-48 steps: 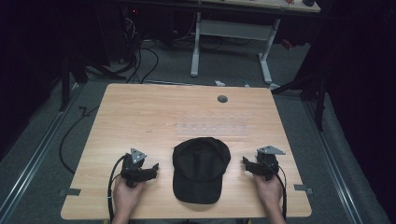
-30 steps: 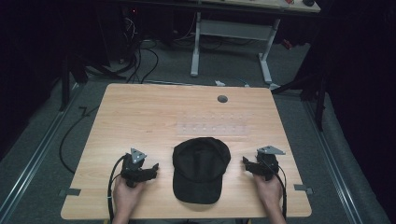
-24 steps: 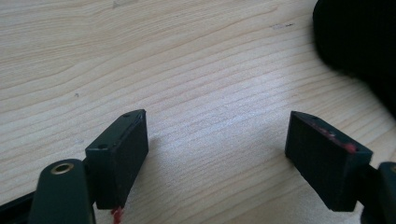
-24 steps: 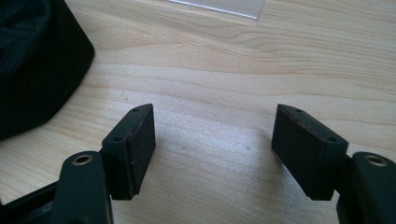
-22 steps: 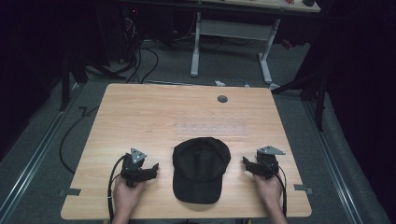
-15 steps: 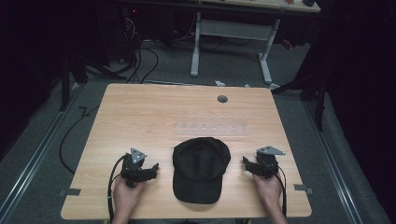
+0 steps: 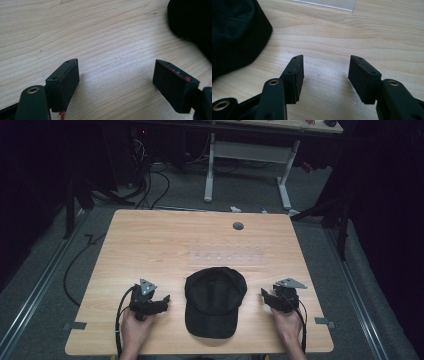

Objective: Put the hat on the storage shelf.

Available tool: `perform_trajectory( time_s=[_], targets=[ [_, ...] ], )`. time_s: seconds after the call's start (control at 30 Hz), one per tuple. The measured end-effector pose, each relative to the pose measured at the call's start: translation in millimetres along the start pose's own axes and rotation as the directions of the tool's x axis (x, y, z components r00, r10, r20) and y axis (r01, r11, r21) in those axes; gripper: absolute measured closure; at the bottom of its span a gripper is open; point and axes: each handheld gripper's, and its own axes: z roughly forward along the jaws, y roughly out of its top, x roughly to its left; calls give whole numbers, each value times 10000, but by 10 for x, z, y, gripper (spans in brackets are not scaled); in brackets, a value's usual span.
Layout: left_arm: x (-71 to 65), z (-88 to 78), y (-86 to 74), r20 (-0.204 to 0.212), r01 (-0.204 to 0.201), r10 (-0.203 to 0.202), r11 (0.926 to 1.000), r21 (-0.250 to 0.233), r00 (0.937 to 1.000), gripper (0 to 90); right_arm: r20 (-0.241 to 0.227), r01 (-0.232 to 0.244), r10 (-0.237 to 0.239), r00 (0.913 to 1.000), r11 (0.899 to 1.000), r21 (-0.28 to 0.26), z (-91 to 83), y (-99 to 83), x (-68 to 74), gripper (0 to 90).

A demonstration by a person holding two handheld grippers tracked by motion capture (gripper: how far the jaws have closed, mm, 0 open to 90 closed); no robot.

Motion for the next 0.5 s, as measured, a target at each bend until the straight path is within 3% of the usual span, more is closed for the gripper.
perform_trajectory(
  time_s=[0.23,0.5],
  targets=[
    [0,0,0,7,-8,8,10000,8,10000,212,-540,-309,270,9982,9969,-728,-198,-25,73,463],
    [0,0,-1,9,-10,10,10000,11,10000,211,-1277,103,-278,9914,9907,-1359,-370,13,258,471]
  ],
)
